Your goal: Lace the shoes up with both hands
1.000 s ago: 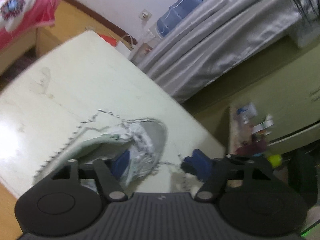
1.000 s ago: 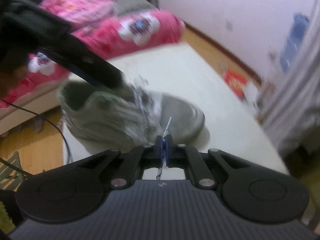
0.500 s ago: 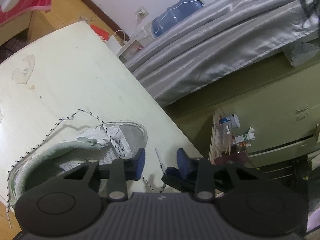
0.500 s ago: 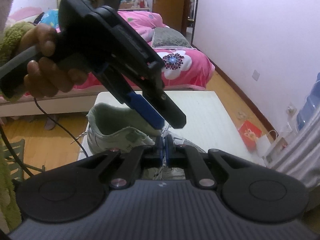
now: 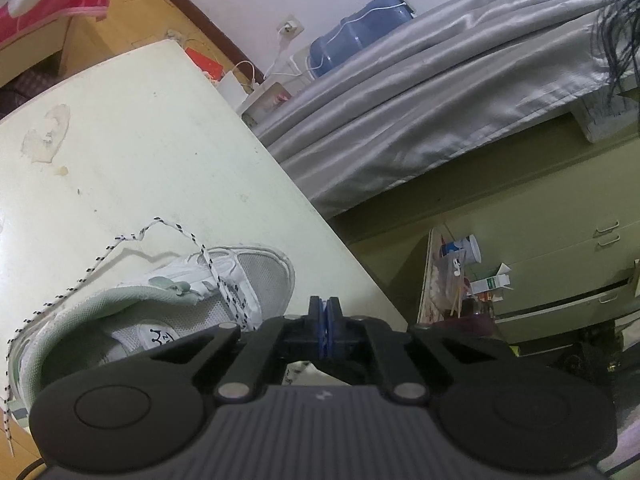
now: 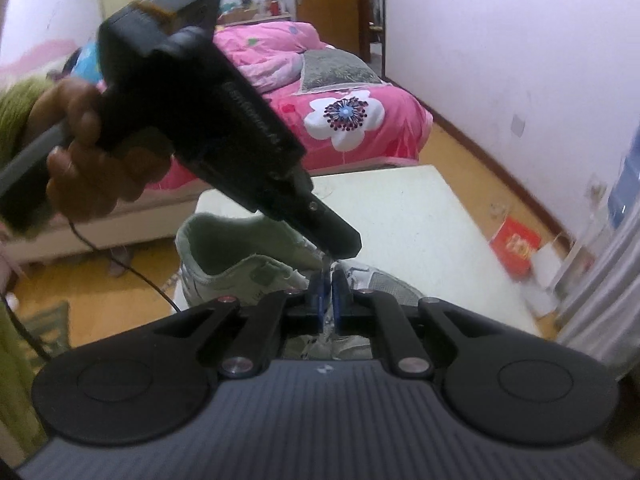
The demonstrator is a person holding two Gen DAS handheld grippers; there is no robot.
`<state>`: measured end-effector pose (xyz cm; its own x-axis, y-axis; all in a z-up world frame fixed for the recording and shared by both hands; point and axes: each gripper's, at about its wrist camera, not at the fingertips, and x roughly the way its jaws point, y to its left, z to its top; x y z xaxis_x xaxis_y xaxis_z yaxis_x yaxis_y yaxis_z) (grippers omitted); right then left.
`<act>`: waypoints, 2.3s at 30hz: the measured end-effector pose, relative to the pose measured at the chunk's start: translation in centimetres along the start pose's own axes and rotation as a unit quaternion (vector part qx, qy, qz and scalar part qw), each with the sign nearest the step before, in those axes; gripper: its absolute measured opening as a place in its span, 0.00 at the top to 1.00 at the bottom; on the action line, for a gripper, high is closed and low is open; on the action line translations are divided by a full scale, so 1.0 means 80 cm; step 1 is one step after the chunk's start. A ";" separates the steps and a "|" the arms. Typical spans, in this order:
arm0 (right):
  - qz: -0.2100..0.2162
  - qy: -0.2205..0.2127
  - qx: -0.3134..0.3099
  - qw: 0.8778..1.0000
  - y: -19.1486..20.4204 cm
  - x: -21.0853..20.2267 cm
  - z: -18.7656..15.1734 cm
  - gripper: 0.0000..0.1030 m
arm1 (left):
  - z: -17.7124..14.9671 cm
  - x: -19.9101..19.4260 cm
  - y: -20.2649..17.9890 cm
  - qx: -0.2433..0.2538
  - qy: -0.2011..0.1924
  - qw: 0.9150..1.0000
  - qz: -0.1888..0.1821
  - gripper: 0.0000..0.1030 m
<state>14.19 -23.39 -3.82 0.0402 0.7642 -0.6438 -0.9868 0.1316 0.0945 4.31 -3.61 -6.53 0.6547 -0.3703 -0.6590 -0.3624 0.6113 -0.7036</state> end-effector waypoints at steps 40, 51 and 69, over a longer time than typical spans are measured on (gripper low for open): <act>-0.024 0.019 -0.016 0.999 -0.028 0.000 -0.009 0.97 | -0.019 -0.003 -0.021 0.117 -0.003 0.988 0.099 0.54; -0.323 0.010 -0.140 0.936 -0.178 -0.058 0.032 0.97 | -0.010 0.041 -0.028 0.219 0.066 0.961 0.153 0.62; 0.035 0.015 -0.275 0.961 -0.006 0.031 -0.033 0.97 | 0.006 0.070 0.003 0.276 0.100 0.951 0.100 0.83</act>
<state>14.35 -23.26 -7.49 -0.0250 0.7391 -0.6731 -0.9209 -0.2790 -0.2722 8.22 -5.18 -10.29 0.4499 -0.2993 -0.8414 -0.0279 0.9370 -0.3482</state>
